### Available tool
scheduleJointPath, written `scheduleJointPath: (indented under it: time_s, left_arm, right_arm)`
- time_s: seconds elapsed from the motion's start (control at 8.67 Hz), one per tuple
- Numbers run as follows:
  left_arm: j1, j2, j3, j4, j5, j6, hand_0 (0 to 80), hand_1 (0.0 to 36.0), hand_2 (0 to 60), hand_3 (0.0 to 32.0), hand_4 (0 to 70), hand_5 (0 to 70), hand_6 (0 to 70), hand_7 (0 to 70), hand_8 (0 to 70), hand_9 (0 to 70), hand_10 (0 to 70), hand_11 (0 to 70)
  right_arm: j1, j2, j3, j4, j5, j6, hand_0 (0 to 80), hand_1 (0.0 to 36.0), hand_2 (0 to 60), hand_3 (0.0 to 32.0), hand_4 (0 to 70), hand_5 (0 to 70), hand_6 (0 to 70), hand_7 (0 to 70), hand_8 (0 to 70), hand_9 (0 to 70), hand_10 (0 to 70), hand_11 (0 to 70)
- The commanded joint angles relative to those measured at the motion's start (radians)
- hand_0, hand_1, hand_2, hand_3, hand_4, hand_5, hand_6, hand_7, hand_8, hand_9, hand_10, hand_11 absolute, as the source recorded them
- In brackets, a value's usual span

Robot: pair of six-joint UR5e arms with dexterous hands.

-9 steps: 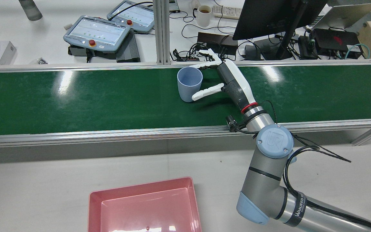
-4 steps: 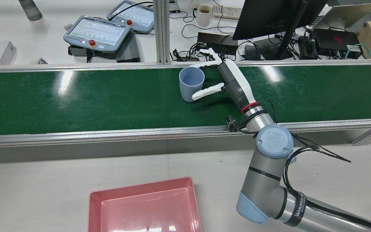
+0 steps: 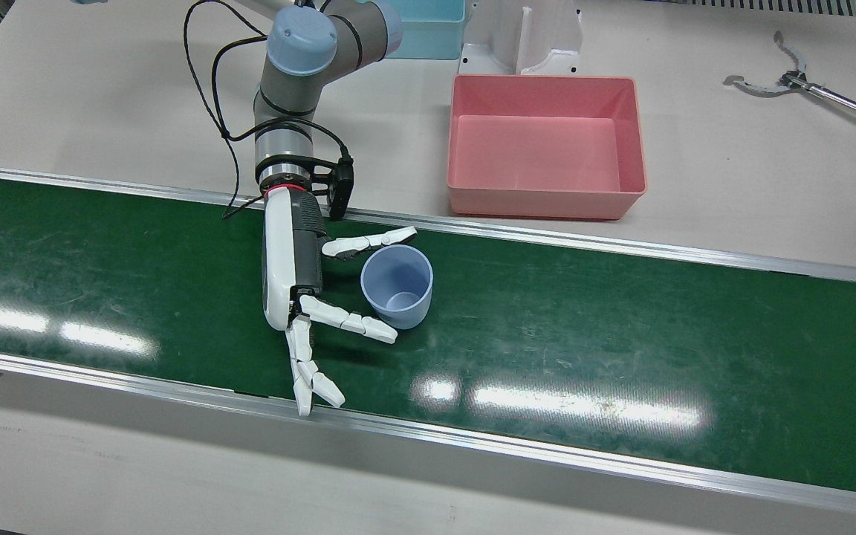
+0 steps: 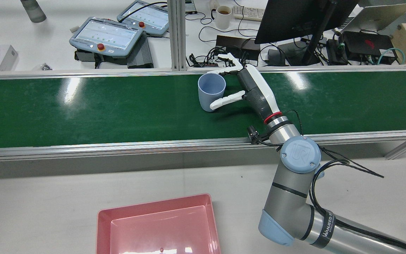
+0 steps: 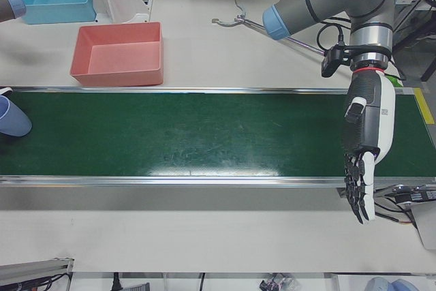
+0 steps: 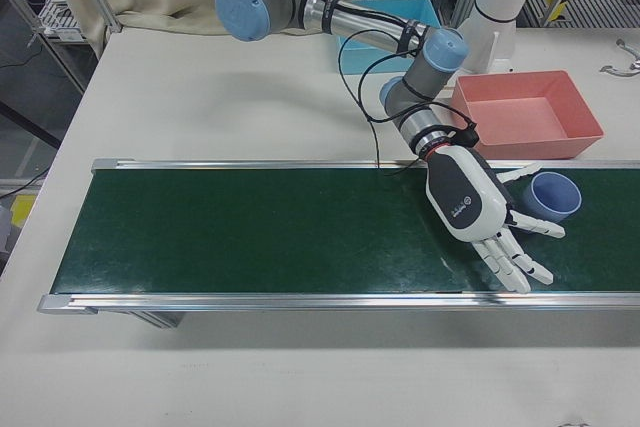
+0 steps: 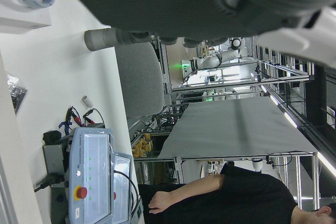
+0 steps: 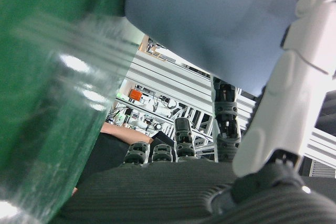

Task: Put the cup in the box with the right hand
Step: 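Close the right hand fingers around the blue cup's side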

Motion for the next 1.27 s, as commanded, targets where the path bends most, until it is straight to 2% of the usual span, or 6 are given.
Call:
scheduleJointPath:
  time_s: [0.0,0.46,0.81,0.92,1.04,1.15]
  left_arm:
    - [0.000,0.000,0.000,0.000,0.000,-0.001,0.0,0.0,0.0,0.0,0.0,0.0,0.0,0.0,0.0,0.0,0.0,0.0]
    - [0.000,0.000,0.000,0.000,0.000,-0.001,0.0,0.0,0.0,0.0,0.0,0.0,0.0,0.0,0.0,0.0,0.0,0.0]
    - [0.000,0.000,0.000,0.000,0.000,-0.001,0.0,0.0,0.0,0.0,0.0,0.0,0.0,0.0,0.0,0.0,0.0,0.0]
    - [0.000,0.000,0.000,0.000,0.000,0.001,0.0,0.0,0.0,0.0,0.0,0.0,0.0,0.0,0.0,0.0,0.0,0.0]
    - [0.000,0.000,0.000,0.000,0.000,-0.001,0.0,0.0,0.0,0.0,0.0,0.0,0.0,0.0,0.0,0.0,0.0,0.0]
    - [0.000,0.000,0.000,0.000,0.000,-0.001,0.0,0.0,0.0,0.0,0.0,0.0,0.0,0.0,0.0,0.0,0.0,0.0]
  right_arm:
    - [0.000,0.001,0.001,0.002,0.000,0.000,53.1,8.8,0.0,0.0,40.1,4.1,6.2,25.4,1.9,6.3,4.7,8.0]
    - [0.000,0.001,0.001,0.003,-0.003,0.000,51.8,9.0,0.0,0.0,44.0,3.8,9.2,38.5,1.9,8.4,5.1,8.5]
    - [0.000,0.004,0.003,0.006,-0.003,0.002,51.3,8.1,0.0,0.0,47.6,5.0,16.3,70.0,15.1,32.5,10.1,15.5]
    - [-0.002,0.004,0.006,0.008,-0.003,0.014,50.8,7.6,0.1,0.0,50.3,5.7,19.9,70.0,23.4,45.5,13.0,19.6]
    - [-0.002,0.004,0.009,0.008,-0.003,0.023,50.5,11.2,15.7,0.0,52.7,7.0,23.1,70.0,30.2,54.6,15.7,23.5]
    - [-0.002,0.005,0.013,0.006,-0.003,0.026,44.4,28.1,60.0,0.0,53.2,8.9,26.7,70.0,35.9,61.0,18.2,27.5]
